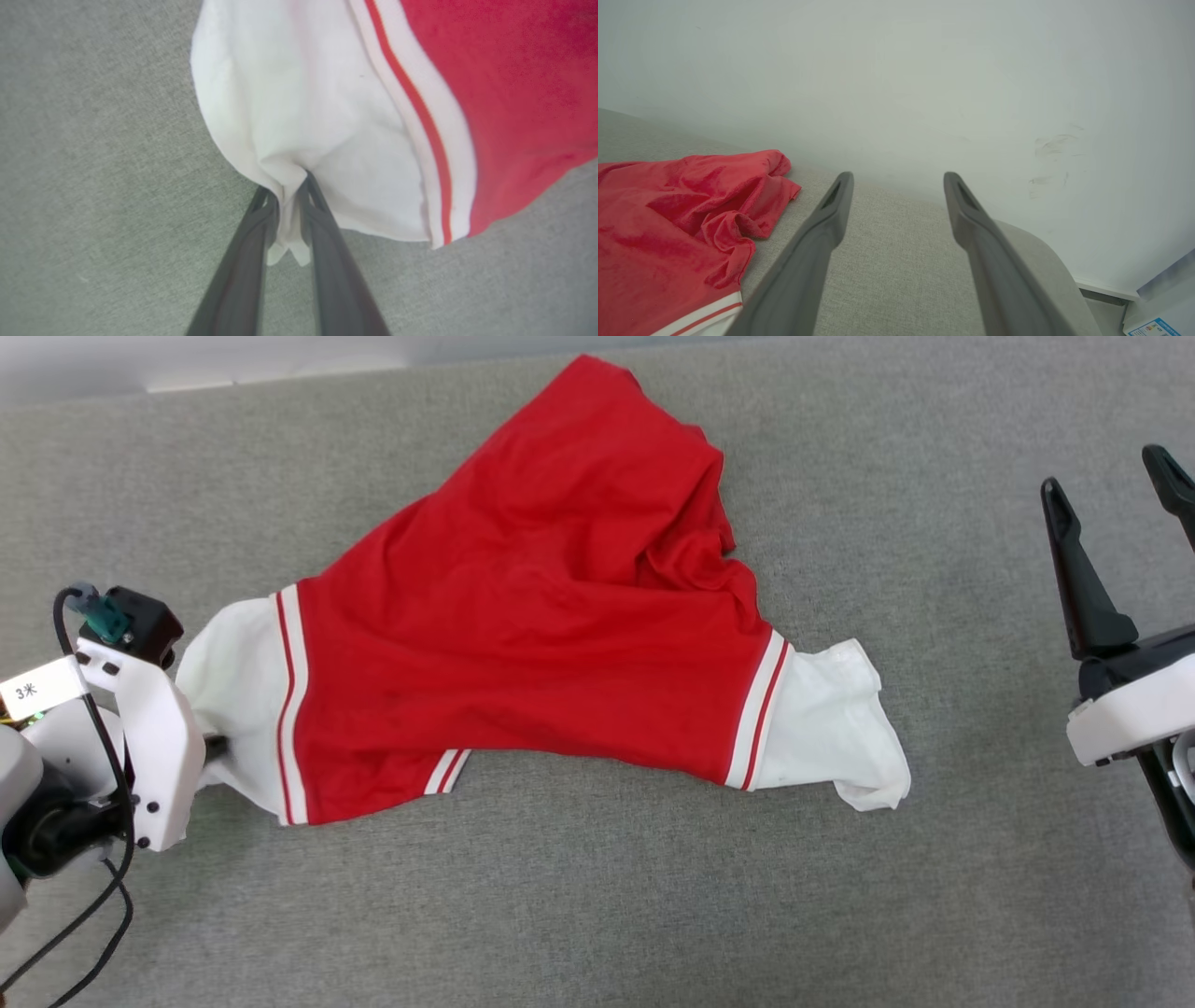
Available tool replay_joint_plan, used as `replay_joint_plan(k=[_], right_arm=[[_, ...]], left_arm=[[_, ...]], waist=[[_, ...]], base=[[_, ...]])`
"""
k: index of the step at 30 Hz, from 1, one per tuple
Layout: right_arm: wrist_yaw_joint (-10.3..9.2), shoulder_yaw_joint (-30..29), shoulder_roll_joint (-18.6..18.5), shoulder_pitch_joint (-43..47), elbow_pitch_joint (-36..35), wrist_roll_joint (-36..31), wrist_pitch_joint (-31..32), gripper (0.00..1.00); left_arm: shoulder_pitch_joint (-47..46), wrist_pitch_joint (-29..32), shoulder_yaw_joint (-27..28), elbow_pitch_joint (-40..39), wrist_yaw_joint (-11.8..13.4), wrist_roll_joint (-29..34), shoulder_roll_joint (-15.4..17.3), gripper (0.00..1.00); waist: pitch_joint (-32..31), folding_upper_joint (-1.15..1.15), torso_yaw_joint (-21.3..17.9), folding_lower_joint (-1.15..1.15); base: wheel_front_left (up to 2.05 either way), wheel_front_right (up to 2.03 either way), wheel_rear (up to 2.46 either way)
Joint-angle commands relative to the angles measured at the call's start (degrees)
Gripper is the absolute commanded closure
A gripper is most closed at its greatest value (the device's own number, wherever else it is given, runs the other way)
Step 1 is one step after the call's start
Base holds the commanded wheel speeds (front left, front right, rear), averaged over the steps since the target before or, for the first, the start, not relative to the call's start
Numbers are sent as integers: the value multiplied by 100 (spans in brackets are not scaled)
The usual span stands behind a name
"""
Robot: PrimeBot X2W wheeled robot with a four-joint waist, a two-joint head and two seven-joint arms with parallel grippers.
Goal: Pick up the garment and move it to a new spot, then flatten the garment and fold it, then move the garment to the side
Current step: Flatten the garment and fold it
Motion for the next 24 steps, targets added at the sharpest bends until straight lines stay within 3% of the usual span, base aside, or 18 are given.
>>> replay_joint_plan(k=[1, 8, 14, 24], right_arm=[[-4, -25, -35, 92, 13, 12, -3, 0], [-4, -58, -1, 206, -19, 35, 2, 0], [-4, 3, 23, 176, -53, 59, 0, 0], [-4, 166, 11, -82, -90, 60, 46, 0]], left_arm=[[-36, -39, 30, 28, -35, 4, 10, 0], [-494, 83, 245, -120, -184, -41, 262, 0], [-740, 595, 134, -176, -274, -14, 378, 0], [-476, 998, -144, 625, -250, -229, -84, 0]], waist=[[-92, 0, 40, 0], [-332, 0, 118, 0], [-292, 0, 67, 0], [68, 0, -197, 0]], base=[[0, 0, 0], [0, 0, 0], [0, 0, 0], [0, 0, 0]])
